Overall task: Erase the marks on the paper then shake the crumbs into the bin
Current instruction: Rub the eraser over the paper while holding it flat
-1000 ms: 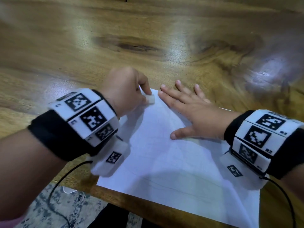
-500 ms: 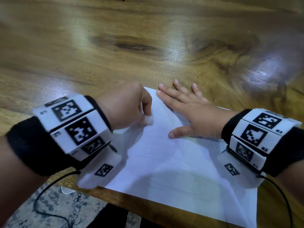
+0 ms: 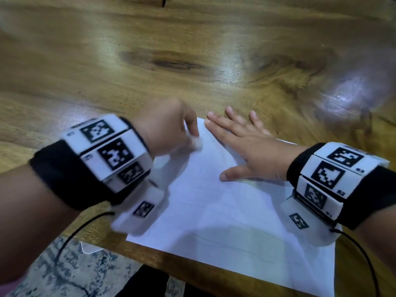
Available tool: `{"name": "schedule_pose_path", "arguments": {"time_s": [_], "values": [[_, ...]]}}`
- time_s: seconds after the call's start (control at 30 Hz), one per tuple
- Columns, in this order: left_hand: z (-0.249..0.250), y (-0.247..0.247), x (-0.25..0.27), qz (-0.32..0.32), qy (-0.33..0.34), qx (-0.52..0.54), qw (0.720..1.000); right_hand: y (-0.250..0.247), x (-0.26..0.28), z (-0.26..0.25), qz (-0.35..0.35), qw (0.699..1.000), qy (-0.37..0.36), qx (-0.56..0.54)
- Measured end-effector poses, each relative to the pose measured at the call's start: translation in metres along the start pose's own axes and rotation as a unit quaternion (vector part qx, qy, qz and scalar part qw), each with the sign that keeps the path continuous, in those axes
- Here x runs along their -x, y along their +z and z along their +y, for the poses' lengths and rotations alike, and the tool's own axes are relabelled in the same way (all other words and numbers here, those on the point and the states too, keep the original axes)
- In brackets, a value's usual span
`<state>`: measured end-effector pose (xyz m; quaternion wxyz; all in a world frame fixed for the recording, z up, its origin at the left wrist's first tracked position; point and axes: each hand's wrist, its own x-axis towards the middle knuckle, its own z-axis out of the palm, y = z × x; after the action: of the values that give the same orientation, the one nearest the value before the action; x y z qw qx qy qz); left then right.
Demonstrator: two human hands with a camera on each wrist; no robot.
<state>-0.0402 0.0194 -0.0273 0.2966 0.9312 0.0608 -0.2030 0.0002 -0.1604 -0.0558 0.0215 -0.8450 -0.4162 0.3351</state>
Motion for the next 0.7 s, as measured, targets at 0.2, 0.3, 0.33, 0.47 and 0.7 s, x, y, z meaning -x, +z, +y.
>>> {"name": "schedule_pose_path", "arguments": {"time_s": [0.2,0.3,0.33,0.47,0.7], "values": [[-0.001,0.009,0.004,0.019,0.014,-0.013,1.000,-0.001,0.000,-0.001,-0.007,1.000,0.004,0.004],[-0.002,0.009,0.015,-0.044,0.010,-0.031,0.998,-0.001,0.000,-0.001,-0.013,1.000,0.007,0.011],[0.000,0.005,0.011,-0.031,0.006,-0.020,0.999,-0.001,-0.001,-0.002,-0.014,1.000,0.009,0.013],[0.008,0.001,-0.012,0.056,-0.011,0.010,0.998,0.000,-0.002,-0.003,-0.022,0.999,0.016,0.022],[-0.001,0.010,0.021,-0.027,0.000,-0.031,0.999,0.000,-0.001,-0.002,-0.026,0.999,0.014,0.025]]}}
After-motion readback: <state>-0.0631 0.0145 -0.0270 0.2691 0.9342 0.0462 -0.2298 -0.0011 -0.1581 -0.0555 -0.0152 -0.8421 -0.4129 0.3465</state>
